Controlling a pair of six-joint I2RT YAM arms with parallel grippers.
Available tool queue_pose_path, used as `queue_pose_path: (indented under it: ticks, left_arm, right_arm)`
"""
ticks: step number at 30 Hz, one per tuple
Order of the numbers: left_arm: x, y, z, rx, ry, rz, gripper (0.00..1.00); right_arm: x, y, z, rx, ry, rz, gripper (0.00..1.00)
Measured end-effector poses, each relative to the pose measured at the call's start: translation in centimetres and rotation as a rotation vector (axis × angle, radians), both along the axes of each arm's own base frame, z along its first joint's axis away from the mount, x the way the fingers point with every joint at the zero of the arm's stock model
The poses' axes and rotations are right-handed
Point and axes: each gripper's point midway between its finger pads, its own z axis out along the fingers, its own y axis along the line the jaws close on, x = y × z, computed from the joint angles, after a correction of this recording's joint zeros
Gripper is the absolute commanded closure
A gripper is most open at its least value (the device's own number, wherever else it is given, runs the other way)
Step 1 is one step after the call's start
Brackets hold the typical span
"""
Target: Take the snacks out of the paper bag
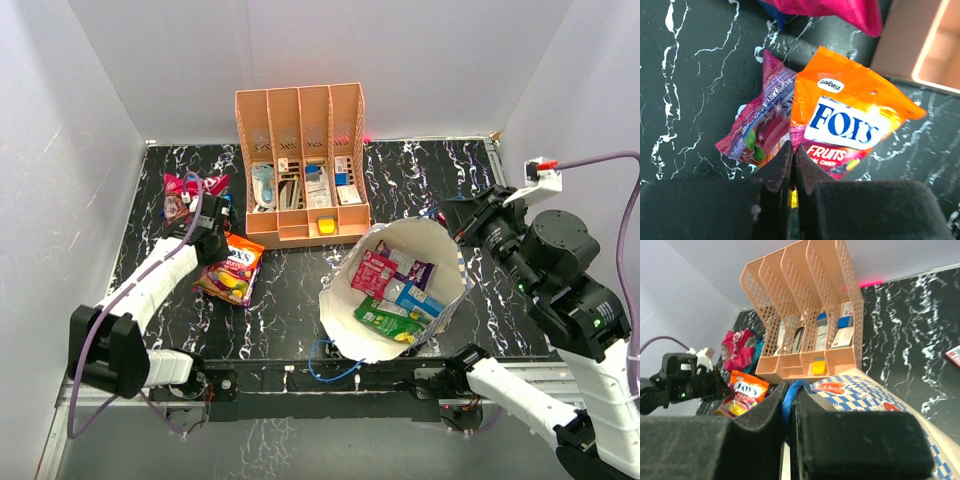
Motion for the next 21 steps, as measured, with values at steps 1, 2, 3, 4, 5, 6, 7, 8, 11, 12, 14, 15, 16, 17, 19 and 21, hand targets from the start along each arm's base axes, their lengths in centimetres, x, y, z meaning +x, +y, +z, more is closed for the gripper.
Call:
queue_pose_path:
  ticks: [1,2,3,4,5,6,7,8,11,12,14,15,16,17,19,21]
  left_arm:
    - [0.0,0.3,-0.7,0.015,0.022,0.006,1.00]
    - [0.0,0.5,-1.3,0.025,0.038,0.010,1.00]
    - [0.0,0.8,-1.9,0.040,0.058,0.016,1.00]
    - [0.0,0.9,-2.2,0.049,0.066,0.020,0.99]
    - [0.1,1.0,-2.5,0.056,0.071,0.024,0.96]
    - [0.2,1.1,-2.5,0.059,0.066,0.028,0.95]
    - [0.3,1.2,-2.4,0.060,0.061,0.028,0.92]
    - [0.4,1.3,-2.2,0.063,0.054,0.030,0.92]
    - [0.6,1.4,-1.9,0.068,0.038,0.037,0.91]
    - [0.7,1.5,-1.9,0.069,0.034,0.038,0.90]
    - [0.7,1.5,-1.8,0.068,0.029,0.039,0.90]
    - [0.8,1.5,-1.7,0.067,0.027,0.039,0.89]
    - [0.8,1.5,-1.7,0.067,0.025,0.039,0.89]
    - [0.8,1.5,-1.7,0.066,0.024,0.039,0.89]
    - [0.8,1.5,-1.6,0.065,0.021,0.040,0.87]
    - [0.6,1.5,-1.7,0.063,0.017,0.040,0.86]
  right_arm:
    - [0.3,-0.2,0.2,-0.012,-0.004,-0.014,0.92]
    - [0.7,-0.4,0.5,-0.029,-0.010,-0.029,0.92]
    - [1.2,-0.6,0.8,-0.047,-0.017,-0.047,0.92]
    - [1.7,-0.8,1.1,-0.069,-0.026,-0.069,0.92]
    - [2.3,-1.2,1.4,-0.096,-0.038,-0.094,0.92]
    - [3.0,-1.7,1.7,-0.135,-0.052,-0.129,0.92]
    - [3.6,-2.3,1.8,-0.171,-0.063,-0.165,0.92]
    - [4.3,-3.0,2.0,-0.221,-0.076,-0.210,0.92]
    - [5.8,-5.0,2.5,-0.364,-0.116,-0.315,0.92]
    - [6.3,-5.4,2.8,-0.415,-0.134,-0.342,0.92]
    - [7.2,-6.2,3.3,-0.516,-0.171,-0.387,0.92]
    - [7.5,-6.5,3.6,-0.563,-0.187,-0.404,0.92]
    - [7.8,-6.7,4.0,-0.605,-0.205,-0.416,0.92]
    - [8.1,-6.8,4.4,-0.641,-0.220,-0.424,0.92]
    - [8.8,-6.8,5.2,-0.718,-0.254,-0.429,0.92]
    - [9.4,-6.2,6.0,-0.793,-0.296,-0.394,0.92]
